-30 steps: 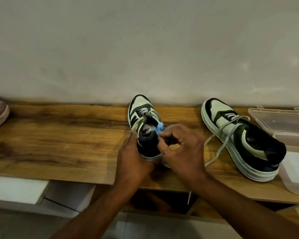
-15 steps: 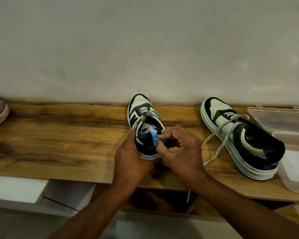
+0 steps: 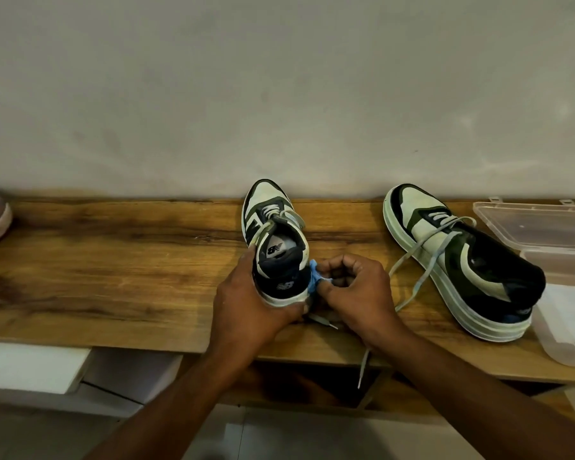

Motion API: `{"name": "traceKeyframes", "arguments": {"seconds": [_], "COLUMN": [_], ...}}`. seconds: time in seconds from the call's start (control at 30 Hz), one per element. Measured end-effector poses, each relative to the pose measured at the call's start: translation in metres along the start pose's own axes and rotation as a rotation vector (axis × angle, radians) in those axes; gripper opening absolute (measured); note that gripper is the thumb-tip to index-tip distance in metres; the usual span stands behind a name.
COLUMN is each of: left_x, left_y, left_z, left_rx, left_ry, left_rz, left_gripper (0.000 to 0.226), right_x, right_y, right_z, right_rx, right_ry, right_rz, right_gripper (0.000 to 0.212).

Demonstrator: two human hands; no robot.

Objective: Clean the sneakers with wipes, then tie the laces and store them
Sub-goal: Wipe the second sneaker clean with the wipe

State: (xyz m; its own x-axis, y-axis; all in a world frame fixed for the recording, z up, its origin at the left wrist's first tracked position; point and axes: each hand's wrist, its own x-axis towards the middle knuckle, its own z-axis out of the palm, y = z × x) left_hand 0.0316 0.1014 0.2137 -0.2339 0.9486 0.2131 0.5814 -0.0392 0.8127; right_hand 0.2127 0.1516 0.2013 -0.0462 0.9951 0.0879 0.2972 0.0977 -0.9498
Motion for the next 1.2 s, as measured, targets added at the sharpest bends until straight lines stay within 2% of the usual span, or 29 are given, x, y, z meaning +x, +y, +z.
{"name": "traceKeyframes", "arguments": {"seconds": [0.17,0.27,0.4,0.5,0.57,0.67,0.73,0.83,0.93,1.0,1.1,1.2], "left_x": [0.002,0.001,0.003,0.009,0.014,0.023,0.028,0.034,0.025,0.013,0.0,0.0], "left_y": [0.006,0.007,0.008,0.003,-0.003,-0.01,-0.012,-0.014,-0.01,-0.012,-0.017,-0.016], "left_z": [-0.006,-0.01,-0.015,-0.023,-0.029,-0.038,-0.044,-0.052,-0.054,-0.048,-0.036,-0.031], "left_rx": [-0.075,-0.092,-0.186,-0.304,-0.348,-0.344,-0.304,-0.185,-0.13,-0.07,0.01,0.03], "left_ry": [0.039,0.041,-0.016,-0.107,-0.209,-0.376,-0.418,-0.299,-0.093,-0.065,-0.058,-0.011], "left_rz": [-0.055,-0.059,-0.064,-0.074,-0.064,-0.068,-0.085,-0.09,-0.099,-0.081,-0.014,0.013], "left_gripper": [0.071,0.074,0.066,0.058,0.057,0.066,0.078,0.094,0.087,0.091,0.077,0.075], "right_x": [-0.009,-0.023,-0.028,-0.027,-0.028,-0.03,-0.028,-0.016,-0.001,0.004,0.002,-0.008], "right_y": [-0.005,-0.008,-0.011,-0.014,-0.015,-0.015,-0.015,-0.013,-0.009,-0.006,-0.008,-0.014], "right_z": [0.004,0.013,0.017,0.017,0.016,0.016,0.014,0.006,0.0,0.0,0.009,0.023], "right_rx": [0.024,-0.037,-0.024,-0.006,0.018,0.049,0.064,0.074,0.031,-0.004,-0.031,-0.068], "right_ry": [-0.044,-0.057,-0.021,0.014,0.034,0.039,0.068,0.129,0.188,0.213,0.229,0.214], "right_rz": [-0.07,-0.257,-0.359,-0.428,-0.391,-0.313,-0.276,-0.217,-0.194,-0.22,-0.307,-0.426], "right_gripper": [0.019,0.017,0.018,0.017,0.018,0.023,0.027,0.036,0.04,0.033,0.024,0.021]}}
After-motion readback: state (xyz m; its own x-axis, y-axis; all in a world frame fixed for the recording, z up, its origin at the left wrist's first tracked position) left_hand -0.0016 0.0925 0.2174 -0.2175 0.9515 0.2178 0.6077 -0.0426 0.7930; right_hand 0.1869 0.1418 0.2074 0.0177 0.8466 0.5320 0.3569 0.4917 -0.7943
